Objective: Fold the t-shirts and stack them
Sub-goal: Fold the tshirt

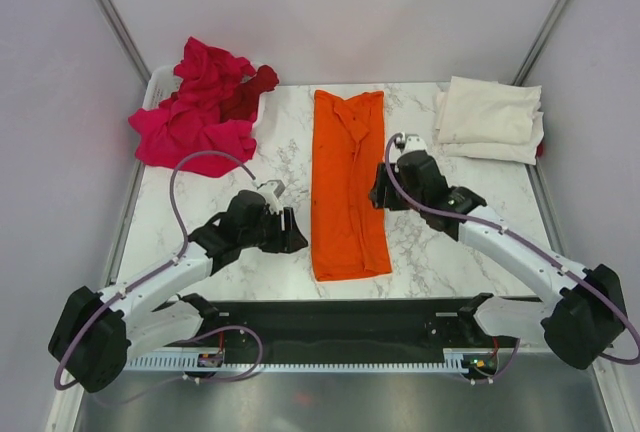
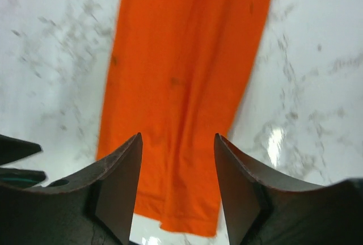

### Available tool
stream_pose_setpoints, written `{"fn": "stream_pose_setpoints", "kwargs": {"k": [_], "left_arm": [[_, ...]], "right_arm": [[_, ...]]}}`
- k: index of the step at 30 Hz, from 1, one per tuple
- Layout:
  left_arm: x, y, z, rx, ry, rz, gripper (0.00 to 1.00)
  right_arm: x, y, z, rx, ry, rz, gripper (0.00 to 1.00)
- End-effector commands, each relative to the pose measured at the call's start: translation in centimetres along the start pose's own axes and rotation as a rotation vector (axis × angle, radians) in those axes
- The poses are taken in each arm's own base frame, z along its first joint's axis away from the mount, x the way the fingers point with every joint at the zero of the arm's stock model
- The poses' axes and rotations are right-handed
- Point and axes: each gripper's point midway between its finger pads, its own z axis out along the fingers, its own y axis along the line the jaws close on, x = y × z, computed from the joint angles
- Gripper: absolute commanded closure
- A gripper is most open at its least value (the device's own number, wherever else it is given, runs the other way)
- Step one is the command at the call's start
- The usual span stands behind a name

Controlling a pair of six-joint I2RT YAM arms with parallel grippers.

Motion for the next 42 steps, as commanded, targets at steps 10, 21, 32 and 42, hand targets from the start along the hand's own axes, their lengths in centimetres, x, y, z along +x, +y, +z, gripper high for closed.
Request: {"fn": "stream_pose_setpoints", "kwargs": {"k": [10,21,32,42], "left_arm": [[4.2,-1.0,2.3,0.087,0.021,-0.141,0.17],[6.8,-0.8,3.5,0.07,0.104,-0.158,0.29],[9.5,-2.0,3.4,0.083,0.172,-0.16,0.31],[10.2,-1.0,4.6,0.01,0.172,-0.16,0.42]], "right_arm": [[16.0,-3.0,-0.9,-0.04,0.303,0.289,0.23],[20.4,-4.1,-1.3,-0.038,0.366,0.4,0.33],[22.9,-4.7,-2.5,-0.062,0.38,0.474,0.51],[24.1,-4.6,-2.2,-0.094,0.399,0.486,0.77]]}}
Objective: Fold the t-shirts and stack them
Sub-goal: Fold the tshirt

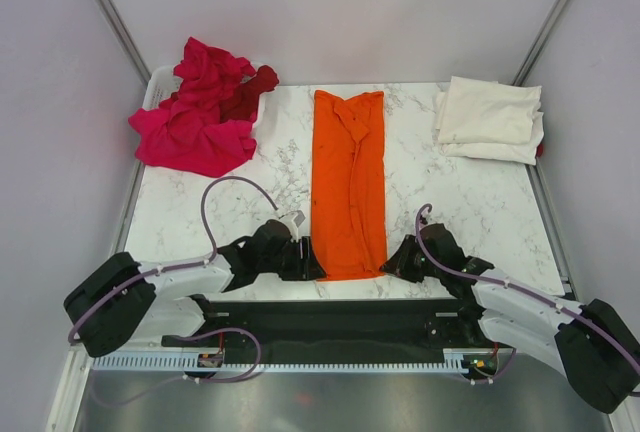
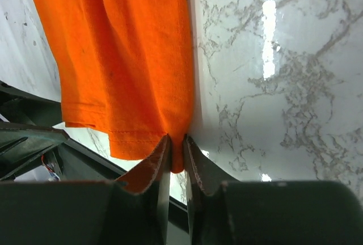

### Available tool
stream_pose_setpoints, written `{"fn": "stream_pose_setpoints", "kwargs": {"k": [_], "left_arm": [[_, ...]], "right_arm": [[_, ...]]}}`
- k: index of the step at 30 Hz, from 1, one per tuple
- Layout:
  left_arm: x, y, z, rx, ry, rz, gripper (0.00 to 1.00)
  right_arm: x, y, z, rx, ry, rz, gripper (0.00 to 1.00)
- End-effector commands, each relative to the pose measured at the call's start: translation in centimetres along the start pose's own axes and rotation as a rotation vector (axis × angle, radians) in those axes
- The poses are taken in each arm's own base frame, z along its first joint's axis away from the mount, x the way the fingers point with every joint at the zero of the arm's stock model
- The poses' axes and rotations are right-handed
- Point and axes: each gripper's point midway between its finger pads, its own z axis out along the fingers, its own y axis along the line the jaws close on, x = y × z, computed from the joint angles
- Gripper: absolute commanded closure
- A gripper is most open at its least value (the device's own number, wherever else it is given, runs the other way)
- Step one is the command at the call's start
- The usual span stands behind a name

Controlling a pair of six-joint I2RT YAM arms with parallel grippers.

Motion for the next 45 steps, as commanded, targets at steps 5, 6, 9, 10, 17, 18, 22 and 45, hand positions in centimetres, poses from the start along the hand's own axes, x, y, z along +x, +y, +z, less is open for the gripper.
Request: {"fn": "stream_pose_setpoints", "kwargs": {"k": [5,6,9,10,17,18,22,45], "left_arm": [[-0.1,2.0,1.1,-0.103,-0.023,-0.025,0.61],[-0.1,2.1,1.3,-0.106,-0.022,-0.027,0.66],[0.2,2.5,1.5,-0.119,-0.008,-0.022,0.98],[0.2,2.4,1.5,-0.113,-0.009,-0.022,0.98],[0.8,0.7,-1.0,-0.075,0.02,-0.044,0.98],[0.4,0.1,-1.5,-0.063,0.009,-0.039,0.98],[-0.3,-1.5,-3.3,-0.027,-0.003,-0.032,0.98],[-13.6,-7.9,-4.5,-0.028,-0.064,0.056,0.98]], "right_arm": [[1.8,-2.4,0.1,0.059,0.054,-0.002,0.86],[1.8,-2.5,0.1,0.063,0.053,-0.001,0.88],[2.1,-2.7,0.0,0.063,0.061,0.004,0.97],[2.2,-2.8,0.0,0.062,0.063,0.005,0.99],[1.6,-3.0,-1.8,0.111,0.031,0.004,1.0],[0.9,-2.2,-2.2,0.103,0.01,-0.002,1.0],[-0.7,0.0,-3.8,0.066,-0.041,-0.015,1.0],[-12.5,9.1,-3.8,0.161,-0.174,-0.129,1.0]]}}
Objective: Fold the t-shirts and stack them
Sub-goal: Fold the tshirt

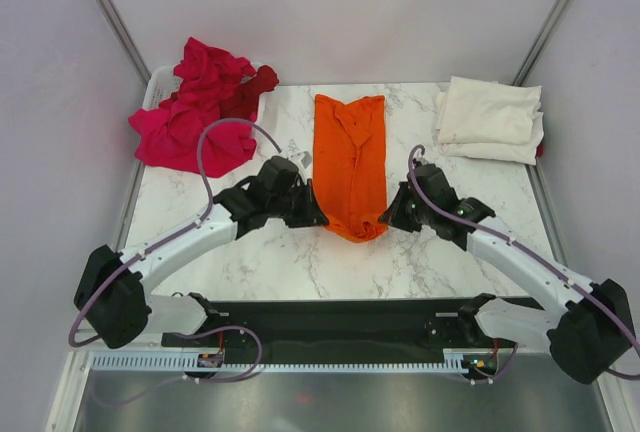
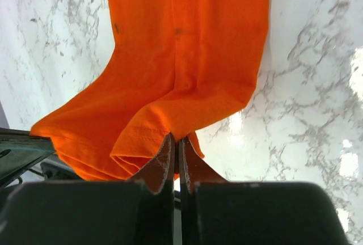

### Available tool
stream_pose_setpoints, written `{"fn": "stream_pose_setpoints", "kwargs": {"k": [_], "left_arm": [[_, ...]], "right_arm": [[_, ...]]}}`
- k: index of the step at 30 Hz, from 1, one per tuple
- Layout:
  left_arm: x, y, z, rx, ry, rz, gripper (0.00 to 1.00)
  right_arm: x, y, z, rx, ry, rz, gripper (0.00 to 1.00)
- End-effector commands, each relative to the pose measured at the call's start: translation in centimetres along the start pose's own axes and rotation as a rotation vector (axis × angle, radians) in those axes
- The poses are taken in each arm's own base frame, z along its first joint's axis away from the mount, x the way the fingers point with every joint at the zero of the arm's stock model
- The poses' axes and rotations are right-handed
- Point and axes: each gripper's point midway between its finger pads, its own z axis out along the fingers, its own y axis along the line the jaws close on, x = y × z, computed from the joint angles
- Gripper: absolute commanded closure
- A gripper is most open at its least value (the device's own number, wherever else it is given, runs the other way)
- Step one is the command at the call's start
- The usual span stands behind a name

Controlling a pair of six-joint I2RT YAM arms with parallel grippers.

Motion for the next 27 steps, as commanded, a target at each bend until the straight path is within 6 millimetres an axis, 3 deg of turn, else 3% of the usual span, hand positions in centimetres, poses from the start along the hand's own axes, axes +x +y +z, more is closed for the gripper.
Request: {"fn": "stream_pose_setpoints", "kwargs": {"k": [1,5,14,23,27], "left_arm": [[-2.6,-0.3,-0.1,0.023,0.012,0.055,0.98],[-5.6,0.5,0.7,0.018,0.002,0.047,0.98],[-10.7,2.8,3.5,-0.009,-0.008,0.04,0.98],[-13.2,4.1,7.1,-0.02,0.031,0.036,0.98],[-13.9,4.9,8.0,-0.032,0.043,0.032,0.98]], "right_arm": [[-3.6,0.3,0.7,0.044,-0.057,-0.037,1.0],[-6.8,0.8,1.7,0.068,-0.084,-0.057,1.0],[-11.4,0.2,5.2,0.11,-0.068,-0.082,1.0],[-13.7,0.5,8.3,0.114,-0.039,-0.093,1.0],[-13.9,0.1,9.8,0.127,-0.016,-0.087,1.0]]}}
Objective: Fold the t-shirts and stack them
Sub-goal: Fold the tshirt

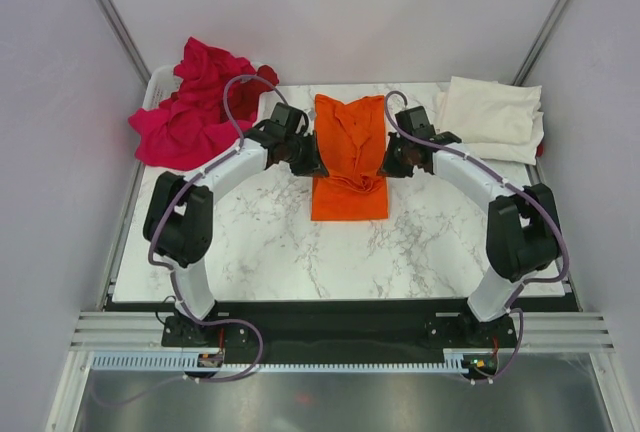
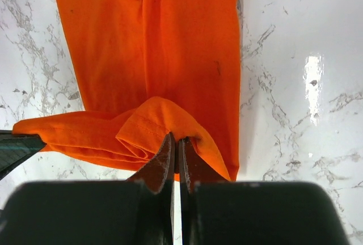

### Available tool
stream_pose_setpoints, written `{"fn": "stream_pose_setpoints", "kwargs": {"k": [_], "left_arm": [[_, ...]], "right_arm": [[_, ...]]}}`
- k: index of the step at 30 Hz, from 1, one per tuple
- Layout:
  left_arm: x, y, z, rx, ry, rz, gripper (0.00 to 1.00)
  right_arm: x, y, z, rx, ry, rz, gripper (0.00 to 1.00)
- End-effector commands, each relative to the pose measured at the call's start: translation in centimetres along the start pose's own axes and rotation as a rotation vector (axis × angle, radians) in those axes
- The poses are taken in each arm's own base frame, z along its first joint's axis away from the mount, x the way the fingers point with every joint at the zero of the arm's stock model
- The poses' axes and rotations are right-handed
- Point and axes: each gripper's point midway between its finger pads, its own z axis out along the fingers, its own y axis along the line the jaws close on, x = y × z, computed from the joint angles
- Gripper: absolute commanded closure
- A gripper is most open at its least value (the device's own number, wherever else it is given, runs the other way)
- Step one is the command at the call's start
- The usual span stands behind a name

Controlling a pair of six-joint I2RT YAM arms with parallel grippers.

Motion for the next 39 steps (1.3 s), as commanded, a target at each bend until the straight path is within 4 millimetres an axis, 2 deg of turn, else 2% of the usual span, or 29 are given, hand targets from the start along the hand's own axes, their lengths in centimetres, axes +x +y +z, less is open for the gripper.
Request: {"fn": "stream_pose_setpoints", "kwargs": {"k": [1,5,8,9,10,11,13,14,15,16,17,18,19,20,21,24,25,26,27,28,29,30,31,33,34,35,36,37,39], "left_arm": [[-1.4,-0.4,0.1,0.031,0.004,0.046,0.98],[-2.5,0.8,1.0,0.007,0.001,0.037,0.98],[-3.4,1.9,1.8,-0.02,0.005,0.024,0.98],[-3.6,2.2,2.1,-0.025,0.008,0.024,0.97],[-4.2,2.7,2.6,-0.035,0.012,0.017,0.97],[-4.6,3.1,2.9,-0.05,0.011,0.014,0.96],[-5.9,3.2,3.0,-0.054,0.009,0.022,0.85],[-5.7,4.2,4.1,-0.068,0.036,0.007,0.79],[-5.9,4.3,4.4,-0.067,0.046,0.004,0.62],[-7.9,3.5,4.1,-0.048,0.016,0.019,0.57],[-6.9,4.8,4.9,-0.093,0.079,-0.003,0.52],[-7.3,4.8,5.0,-0.103,0.086,-0.001,0.39],[-9.4,3.5,4.2,-0.089,0.045,0.023,0.33],[-8.7,3.9,4.2,-0.111,0.087,0.007,0.29],[-9.4,3.4,3.7,-0.107,0.074,0.015,0.24],[-11.2,1.5,1.0,-0.099,0.011,0.045,0.2],[-11.2,1.3,0.3,-0.098,0.004,0.05,0.2],[-11.1,1.0,-0.2,-0.098,-0.002,0.054,0.2],[-11.4,0.0,-1.8,-0.087,-0.026,0.069,0.2],[-10.1,0.2,-1.8,-0.096,0.002,0.068,0.2],[-9.5,0.1,-2.0,-0.101,0.011,0.074,0.2],[-8.8,0.0,-2.4,-0.105,0.018,0.084,0.2],[-6.8,0.1,-2.8,-0.118,0.051,0.089,0.2],[-4.8,0.3,-3.1,-0.134,0.072,0.104,0.21],[-2.4,1.4,-2.0,-0.143,0.111,0.098,0.21],[-1.8,0.6,-3.2,-0.112,0.091,0.104,0.21],[-1.1,0.7,-3.1,-0.096,0.086,0.084,0.22],[0.9,1.7,-2.4,-0.087,0.101,0.067,0.22],[1.8,0.9,-3.1,-0.026,0.065,0.05,0.23]], "right_arm": [[-2.0,1.0,0.3,-0.028,-0.03,-0.021,1.0],[-2.3,0.3,2.2,-0.003,-0.011,-0.003,1.0],[-3.5,0.1,3.1,0.007,-0.018,0.009,1.0],[-3.1,-0.3,4.2,0.017,0.007,0.019,1.0],[-3.8,0.1,4.4,0.006,-0.001,0.02,1.0],[-3.6,-0.5,5.5,0.019,0.018,0.029,0.99],[-4.8,0.1,5.9,-0.002,0.012,0.024,0.73],[-5.1,-0.6,6.5,0.02,0.017,0.033,0.62],[-5.7,-1.1,6.5,0.05,0.01,0.042,0.57],[-6.9,-1.1,6.0,0.069,-0.013,0.047,0.4],[-7.7,-1.3,5.6,0.069,-0.029,0.057,0.34],[-8.2,-1.3,5.1,0.071,-0.035,0.065,0.29],[-9.1,-0.9,4.4,0.06,-0.057,0.068,0.29],[-9.8,-0.5,3.4,0.052,-0.079,0.063,0.27],[-10.1,-0.2,2.7,0.052,-0.093,0.058,0.27],[-10.5,-0.4,-0.1,0.062,-0.146,0.045,0.25],[-9.2,-1.1,-0.1,0.073,-0.13,0.041,0.25],[-9.3,-0.8,-1.7,0.053,-0.158,0.035,0.25],[-8.6,-0.7,-2.1,0.033,-0.151,0.03,0.25],[-6.7,-1.5,-1.6,0.033,-0.12,0.029,0.25],[-6.3,-1.3,-2.6,0.007,-0.131,0.025,0.25],[-5.3,-0.9,-2.7,-0.032,-0.115,0.021,0.25],[-2.8,-2.1,-2.1,-0.025,-0.062,0.026,0.25],[-1.1,-2.1,-2.9,-0.067,-0.046,0.024,0.25],[1.1,-2.6,-2.3,-0.091,-0.002,0.03,0.25],[1.8,-2.4,-2.7,-0.119,0.0,0.028,0.25],[2.5,-2.5,-2.6,-0.14,0.013,0.033,0.25],[4.3,-2.2,-2.1,-0.193,0.057,0.045,0.24],[5.2,-1.7,-1.8,-0.255,0.071,0.055,0.25]]}}
